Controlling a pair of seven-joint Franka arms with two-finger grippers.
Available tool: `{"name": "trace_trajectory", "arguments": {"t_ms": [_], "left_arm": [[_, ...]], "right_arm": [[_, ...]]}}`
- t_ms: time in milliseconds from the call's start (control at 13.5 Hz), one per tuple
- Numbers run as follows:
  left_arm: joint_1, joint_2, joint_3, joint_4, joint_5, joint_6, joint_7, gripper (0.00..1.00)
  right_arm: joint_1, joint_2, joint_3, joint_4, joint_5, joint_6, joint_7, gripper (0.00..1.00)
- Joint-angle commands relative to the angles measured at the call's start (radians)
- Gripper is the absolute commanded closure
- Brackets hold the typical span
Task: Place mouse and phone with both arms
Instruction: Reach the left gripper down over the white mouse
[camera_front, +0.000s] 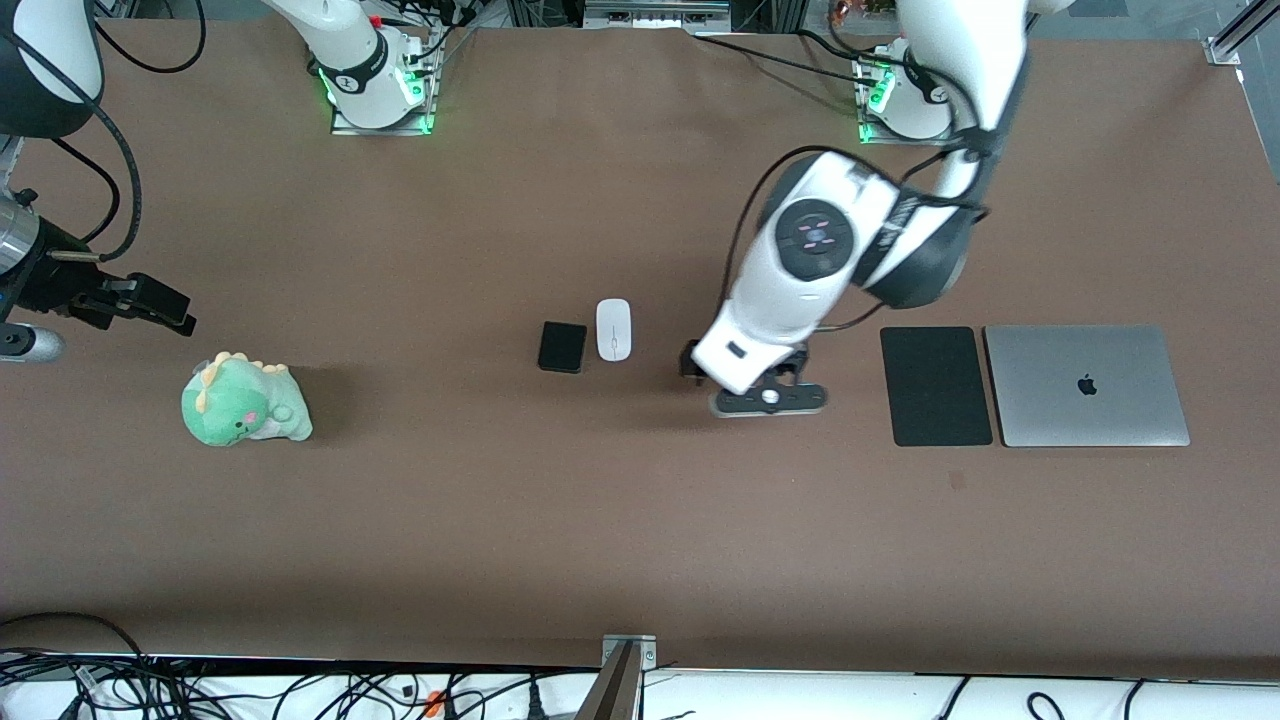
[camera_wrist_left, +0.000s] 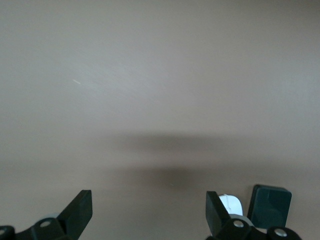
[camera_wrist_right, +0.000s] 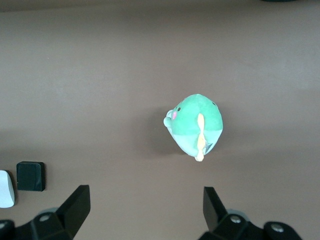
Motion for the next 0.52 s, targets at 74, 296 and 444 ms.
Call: {"name": "trace_trajectory", "arguments": {"t_ms": [74,296,444], "left_arm": [[-0.110,0.156,0.021,0.081,-0.018,0.100,-0.082,0.00],[-0.167,0.228,0.021,0.078,-0.015,0.221,-0.159,0.00],[-0.192,0.260,0.022,0.078,-0.013,0.232,-0.160,0.00]], "right_arm": [[0.004,-0.016,0.000,-0.007,-0.010,-0.001,0.008,0.00],[0.004,-0.016,0.000,-0.007,-0.010,-0.001,0.008,0.00],[0.004,-0.016,0.000,-0.007,-0.010,-0.001,0.008,0.00]]}}
